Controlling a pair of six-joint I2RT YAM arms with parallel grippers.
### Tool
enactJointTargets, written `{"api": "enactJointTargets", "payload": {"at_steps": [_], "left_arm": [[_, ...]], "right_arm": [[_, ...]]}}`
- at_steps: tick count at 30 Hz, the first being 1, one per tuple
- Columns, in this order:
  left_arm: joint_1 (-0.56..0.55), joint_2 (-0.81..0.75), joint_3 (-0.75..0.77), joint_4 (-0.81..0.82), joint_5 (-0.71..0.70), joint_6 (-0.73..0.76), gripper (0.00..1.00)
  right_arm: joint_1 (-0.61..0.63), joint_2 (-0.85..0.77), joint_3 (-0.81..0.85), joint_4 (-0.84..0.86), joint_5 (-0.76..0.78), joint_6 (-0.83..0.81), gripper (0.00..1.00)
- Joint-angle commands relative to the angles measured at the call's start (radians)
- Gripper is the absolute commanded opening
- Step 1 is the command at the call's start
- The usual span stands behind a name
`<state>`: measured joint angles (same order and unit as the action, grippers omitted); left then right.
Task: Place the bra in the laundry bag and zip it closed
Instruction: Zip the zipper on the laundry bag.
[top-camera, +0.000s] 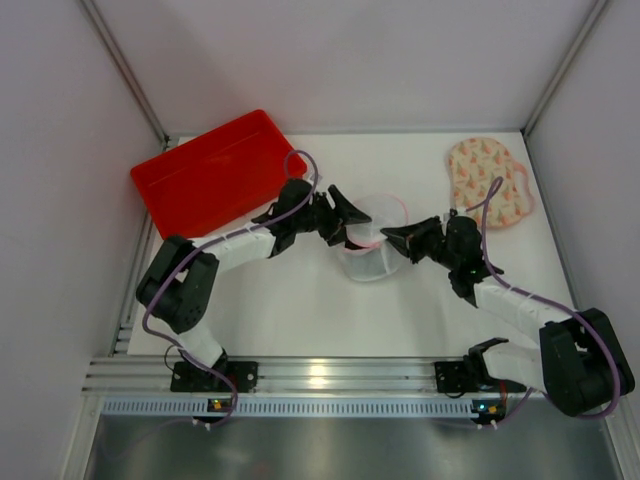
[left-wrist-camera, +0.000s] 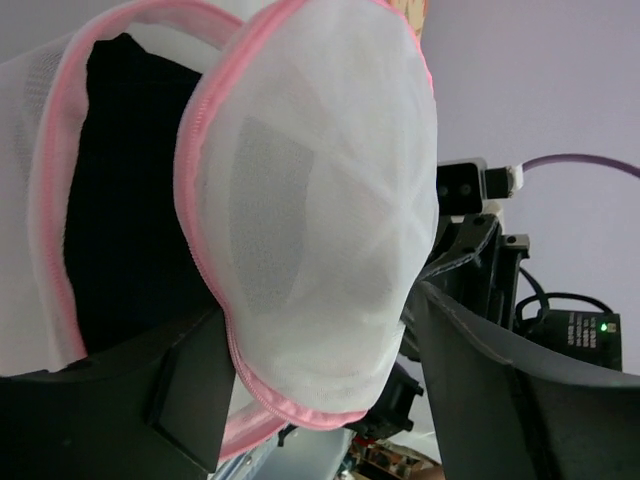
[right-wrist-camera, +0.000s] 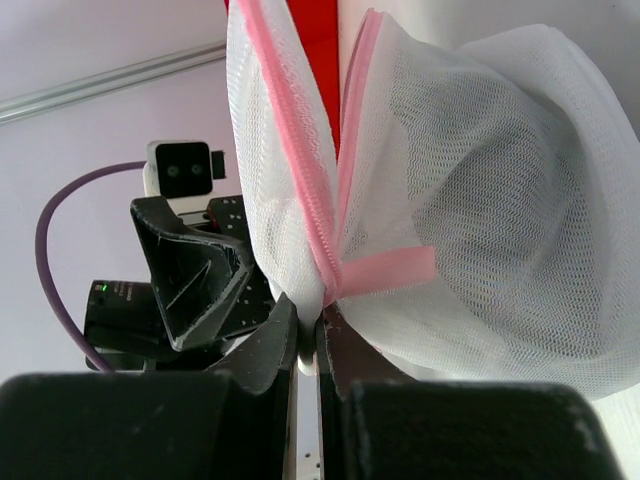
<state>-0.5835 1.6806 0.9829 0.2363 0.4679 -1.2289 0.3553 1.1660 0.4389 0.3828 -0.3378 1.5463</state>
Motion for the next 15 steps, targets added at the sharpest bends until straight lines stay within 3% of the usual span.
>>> {"api": "enactJointTargets", "payload": {"at_steps": [1,7,10,11,12,13,14,15], "left_arm": [[-0.025,0.025,0.059,0.144,0.025,-0.076,0.69],[-0.050,0.050,0.073,0.213,0.032,-0.116,0.55],[-0.050,0.036,0.053,0.221,0.046,-0.110,0.43],[-0.050,0.027,0.037,0.227,0.052,-0.110,0.33],[-0.050,0.022,0.027,0.231,0.061,-0.110,0.27],[-0.046,0.019,0.007,0.236,0.086,-0.113,0.17],[-0.042,0.013,-0.004,0.244,0.100,-0.119,0.03],[-0.038,0.010,-0.016,0.250,0.113,-0.127,0.00]], "right_arm": [[0.020,0.001,0.015,0.061,0.000,-0.002,0.04],[0.037,0.006,0.008,0.016,0.023,-0.002,0.05],[0.033,0.011,0.009,0.005,0.039,0.005,0.05],[0.028,0.011,0.014,0.007,0.037,-0.009,0.08],[0.024,0.008,0.020,0.008,0.034,-0.020,0.15],[0.019,0.006,0.023,0.017,0.025,-0.032,0.35],[0.011,0.003,0.026,0.025,0.019,-0.070,0.45],[-0.005,-0.008,0.027,0.034,0.011,-0.090,0.55]]}}
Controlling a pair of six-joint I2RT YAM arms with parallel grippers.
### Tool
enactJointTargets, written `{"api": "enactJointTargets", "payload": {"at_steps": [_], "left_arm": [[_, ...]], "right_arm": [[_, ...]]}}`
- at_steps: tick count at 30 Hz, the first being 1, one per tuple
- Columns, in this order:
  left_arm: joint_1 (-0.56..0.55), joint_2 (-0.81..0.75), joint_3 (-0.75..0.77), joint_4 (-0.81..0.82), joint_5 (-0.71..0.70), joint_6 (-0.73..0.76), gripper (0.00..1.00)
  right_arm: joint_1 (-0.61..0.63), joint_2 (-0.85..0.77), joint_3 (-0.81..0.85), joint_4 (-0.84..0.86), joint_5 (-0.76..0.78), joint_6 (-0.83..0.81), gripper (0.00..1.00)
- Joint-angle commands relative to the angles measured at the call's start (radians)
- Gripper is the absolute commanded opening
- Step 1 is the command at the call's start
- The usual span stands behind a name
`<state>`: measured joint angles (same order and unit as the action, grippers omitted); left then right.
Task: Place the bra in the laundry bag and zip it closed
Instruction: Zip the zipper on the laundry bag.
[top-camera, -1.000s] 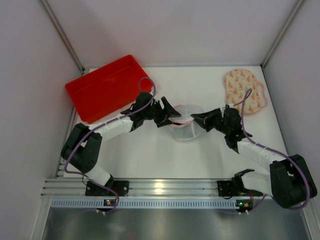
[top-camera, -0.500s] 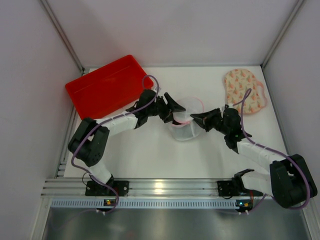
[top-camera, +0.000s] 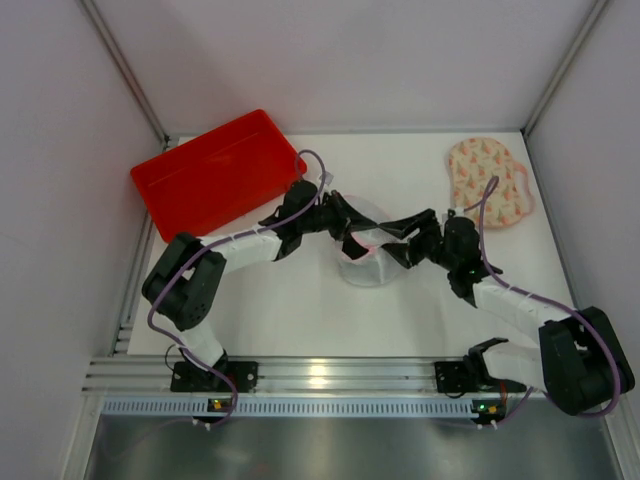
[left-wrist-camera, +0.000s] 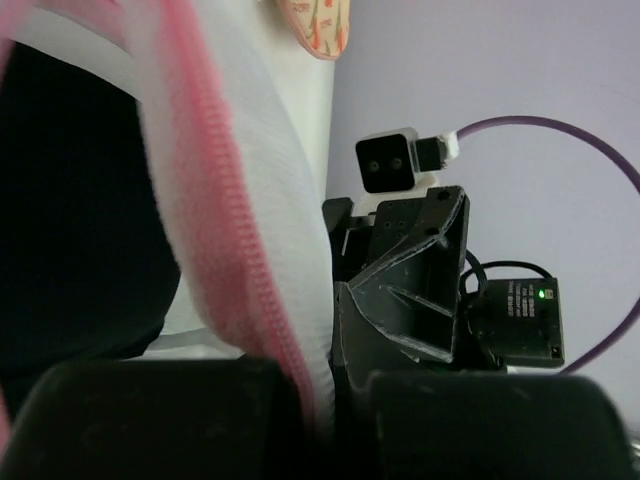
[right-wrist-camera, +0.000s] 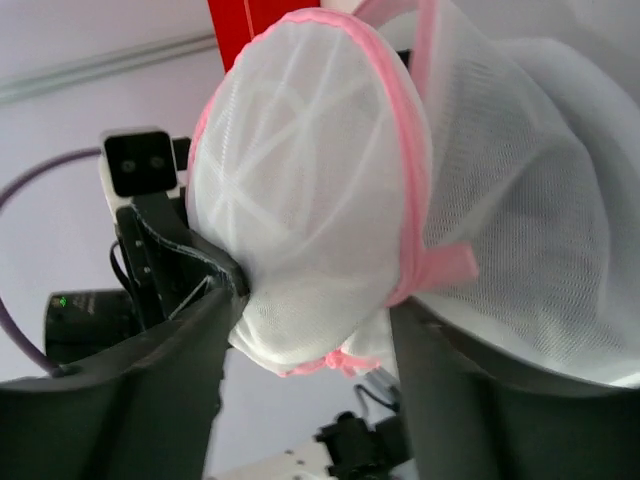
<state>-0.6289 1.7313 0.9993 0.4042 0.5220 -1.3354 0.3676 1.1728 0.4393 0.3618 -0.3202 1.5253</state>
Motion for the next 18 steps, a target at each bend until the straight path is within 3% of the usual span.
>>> {"api": "enactJointTargets", "payload": {"at_steps": [1,4,7,9,10,13,18], "left_arm": [[0.018,-0.044,-0.054,0.082,0.088,-0.027,0.00],[0.055,-0.032,-0.099,0.145,0.189,-0.077,0.00],[0.089,-0.013,-0.134,0.246,0.248,-0.146,0.00],[0.100,0.004,-0.146,0.295,0.286,-0.200,0.00],[0.104,0.008,-0.151,0.326,0.292,-0.215,0.00],[0.106,0.025,-0.148,0.347,0.312,-0.261,0.00],[0.106,0.057,-0.137,0.358,0.337,-0.297,0.00]], "right_arm": [[-0.030,-0.022,0.029,0.078,-0.034,-0.097,0.69],[-0.096,-0.058,0.055,0.048,-0.138,-0.332,0.82],[-0.165,-0.099,0.133,-0.097,-0.251,-0.561,0.84],[-0.190,-0.134,0.189,-0.165,-0.290,-0.822,0.79],[-0.190,-0.148,0.206,-0.241,-0.290,-0.985,0.70],[-0.190,-0.191,0.225,-0.294,-0.316,-1.257,0.55],[-0.174,-0.254,0.217,-0.326,-0.388,-1.647,0.46]]}}
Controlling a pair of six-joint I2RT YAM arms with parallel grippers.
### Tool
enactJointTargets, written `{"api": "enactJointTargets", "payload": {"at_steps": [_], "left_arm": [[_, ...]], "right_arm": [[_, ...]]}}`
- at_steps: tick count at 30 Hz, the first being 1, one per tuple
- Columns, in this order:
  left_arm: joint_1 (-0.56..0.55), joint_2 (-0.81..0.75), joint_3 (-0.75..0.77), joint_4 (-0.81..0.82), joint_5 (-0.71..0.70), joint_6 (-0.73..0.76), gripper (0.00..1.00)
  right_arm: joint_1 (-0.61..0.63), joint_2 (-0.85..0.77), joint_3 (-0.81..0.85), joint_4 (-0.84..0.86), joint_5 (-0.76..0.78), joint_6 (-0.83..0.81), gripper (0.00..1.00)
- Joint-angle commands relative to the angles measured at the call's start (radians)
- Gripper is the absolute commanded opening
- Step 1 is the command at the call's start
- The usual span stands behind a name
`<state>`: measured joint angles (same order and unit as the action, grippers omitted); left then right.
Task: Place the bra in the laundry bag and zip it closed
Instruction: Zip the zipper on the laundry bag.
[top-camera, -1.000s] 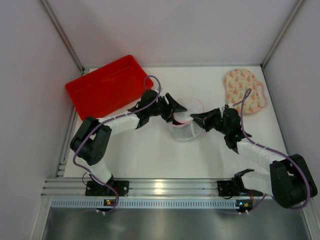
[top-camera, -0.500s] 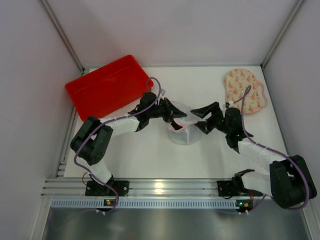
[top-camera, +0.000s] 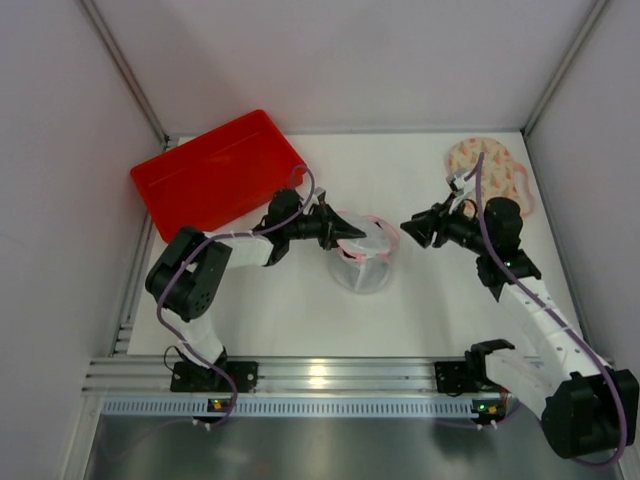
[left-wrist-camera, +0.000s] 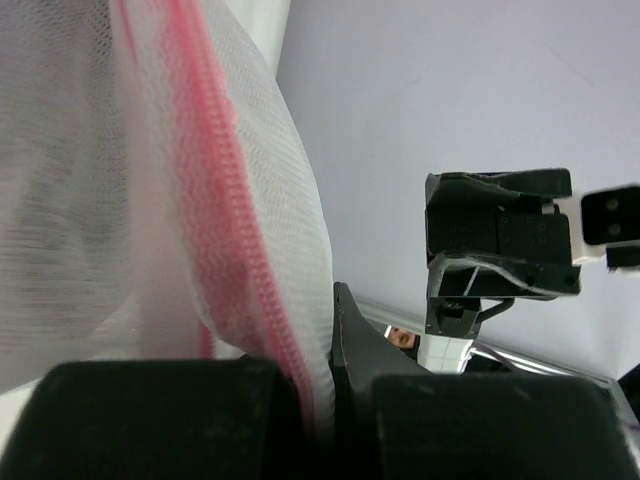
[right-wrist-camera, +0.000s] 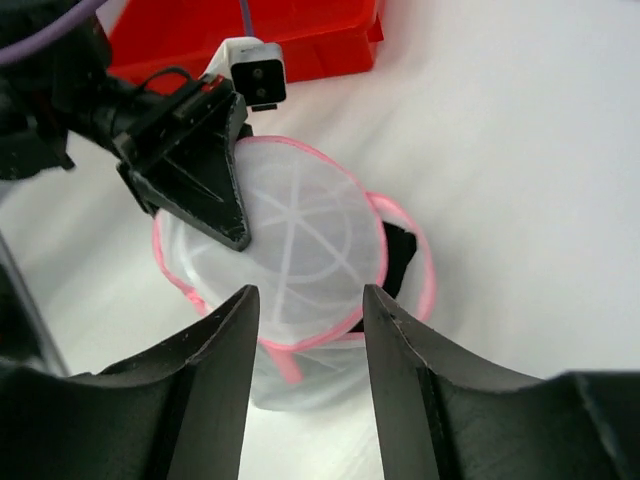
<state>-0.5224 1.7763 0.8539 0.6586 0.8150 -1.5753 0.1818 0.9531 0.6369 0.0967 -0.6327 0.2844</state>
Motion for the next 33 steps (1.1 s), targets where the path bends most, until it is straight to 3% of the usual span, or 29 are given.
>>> {"api": "enactJointTargets", "payload": {"at_steps": [1,6,19,23,33], "left_arm": [[-0.001,0.015,0.008,0.111,0.050,-0.061,0.00],[-0.005,0.028,0.005,0.118,0.055,-0.066,0.00],[-0.011,0.054,0.013,0.116,0.065,-0.069,0.00],[-0.016,0.067,0.030,0.118,0.078,-0.075,0.00],[-0.019,0.068,0.028,0.118,0.090,-0.086,0.00]], "right_arm": [[0.018,-0.043,0.017,-0.066,-0.075,-0.518,0.46],[0.117,-0.073,-0.006,-0.072,-0.093,-0.759,0.48],[0.291,-0.034,-0.005,-0.219,-0.214,-1.100,0.44],[0.335,-0.017,-0.020,-0.207,-0.174,-1.159,0.38],[0.396,0.070,-0.023,-0.163,-0.036,-1.200,0.38]]}}
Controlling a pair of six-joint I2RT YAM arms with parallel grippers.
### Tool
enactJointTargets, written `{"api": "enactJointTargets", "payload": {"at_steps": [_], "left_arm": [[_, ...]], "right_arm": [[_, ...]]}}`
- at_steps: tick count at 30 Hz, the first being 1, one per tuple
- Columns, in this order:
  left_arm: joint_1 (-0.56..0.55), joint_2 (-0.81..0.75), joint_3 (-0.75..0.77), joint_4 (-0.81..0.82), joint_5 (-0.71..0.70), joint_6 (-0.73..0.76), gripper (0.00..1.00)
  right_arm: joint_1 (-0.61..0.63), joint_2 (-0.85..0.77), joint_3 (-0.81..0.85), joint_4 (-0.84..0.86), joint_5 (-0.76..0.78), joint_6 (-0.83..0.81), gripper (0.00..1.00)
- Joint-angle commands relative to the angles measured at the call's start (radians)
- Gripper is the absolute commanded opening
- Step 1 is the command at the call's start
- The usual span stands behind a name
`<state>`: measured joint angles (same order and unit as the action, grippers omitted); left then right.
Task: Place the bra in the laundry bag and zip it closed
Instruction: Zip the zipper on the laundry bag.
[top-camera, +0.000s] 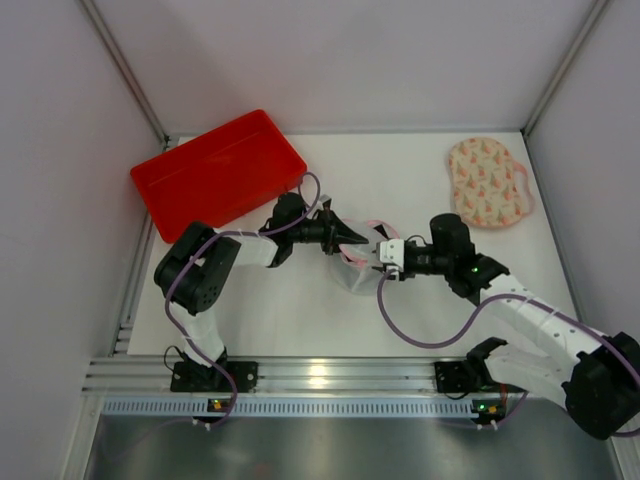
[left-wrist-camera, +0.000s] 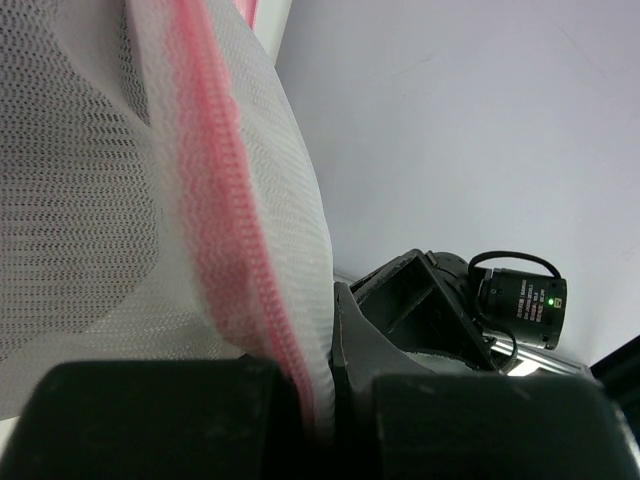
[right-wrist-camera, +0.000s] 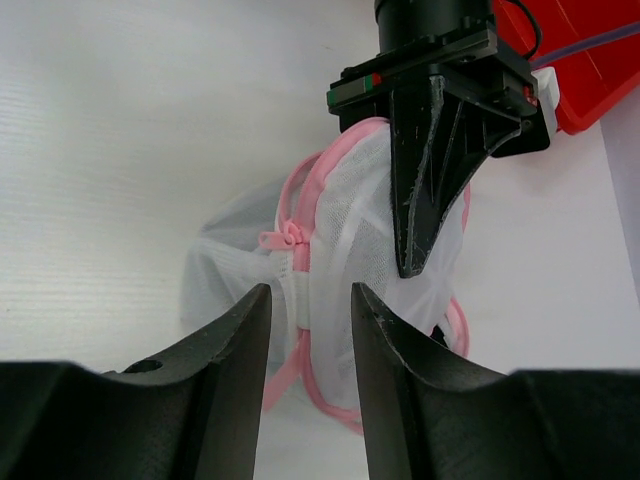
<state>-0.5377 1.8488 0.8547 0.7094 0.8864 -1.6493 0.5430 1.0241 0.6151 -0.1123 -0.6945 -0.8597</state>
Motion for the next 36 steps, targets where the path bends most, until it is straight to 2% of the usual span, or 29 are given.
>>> {"api": "enactJointTargets", "payload": {"at_steps": [1,7,13,16,17,19,21,22,23,26,28,29,31,32,33,34,35,36], "left_arm": [[-0.004,-0.005,0.029,0.065,0.019,-0.012,0.00],[-0.010,-0.011,0.026,0.065,0.025,-0.015,0.00],[-0.015,-0.008,0.024,0.067,0.026,-0.027,0.00],[-0.016,-0.007,0.024,0.067,0.029,-0.027,0.00],[-0.016,-0.005,0.023,0.067,0.031,-0.026,0.00],[-0.016,-0.010,0.024,0.067,0.031,-0.018,0.00],[-0.015,-0.020,0.038,0.067,0.029,0.009,0.16],[-0.008,-0.023,0.049,0.067,0.034,0.023,0.27],[-0.001,-0.031,0.079,0.062,0.040,0.060,0.49],[0.060,-0.046,0.170,-0.017,0.068,0.175,0.70],[0.128,-0.052,0.245,-0.120,0.072,0.250,0.70],[0.152,-0.068,0.266,-0.166,0.068,0.340,0.70],[0.212,-0.085,0.340,-0.341,0.045,0.454,0.70],[0.228,-0.103,0.369,-0.406,0.036,0.596,0.70],[0.241,-0.112,0.397,-0.497,0.020,0.674,0.69],[0.263,-0.121,0.455,-0.660,-0.031,0.754,0.69],[0.272,-0.141,0.474,-0.738,-0.052,0.895,0.69],[0.284,-0.154,0.489,-0.792,-0.082,0.966,0.66]], "right_arm": [[0.041,0.005,-0.009,0.054,0.036,-0.058,0.38],[0.069,0.027,-0.031,0.102,0.101,-0.053,0.37],[0.084,0.044,-0.051,0.167,0.167,-0.055,0.28],[0.095,0.050,-0.057,0.197,0.197,-0.055,0.15],[0.098,0.050,-0.057,0.201,0.201,-0.056,0.03],[0.098,0.045,-0.051,0.197,0.207,-0.056,0.00],[0.098,0.039,-0.045,0.180,0.210,-0.052,0.00],[0.098,0.030,-0.040,0.163,0.211,-0.047,0.00],[0.098,0.025,-0.037,0.152,0.210,-0.030,0.00],[0.098,0.008,-0.023,0.115,0.196,0.020,0.00],[0.100,0.010,-0.020,0.073,0.191,0.062,0.00],[0.098,0.013,-0.018,0.071,0.194,0.108,0.00],[0.098,0.028,-0.014,0.066,0.202,0.161,0.00],[0.098,0.033,-0.009,0.065,0.211,0.222,0.00],[0.098,0.040,-0.003,0.065,0.213,0.255,0.00],[0.098,0.053,0.011,0.056,0.214,0.284,0.00],[0.098,0.059,0.018,0.053,0.225,0.342,0.00],[0.098,0.063,0.032,0.053,0.227,0.370,0.00]]}}
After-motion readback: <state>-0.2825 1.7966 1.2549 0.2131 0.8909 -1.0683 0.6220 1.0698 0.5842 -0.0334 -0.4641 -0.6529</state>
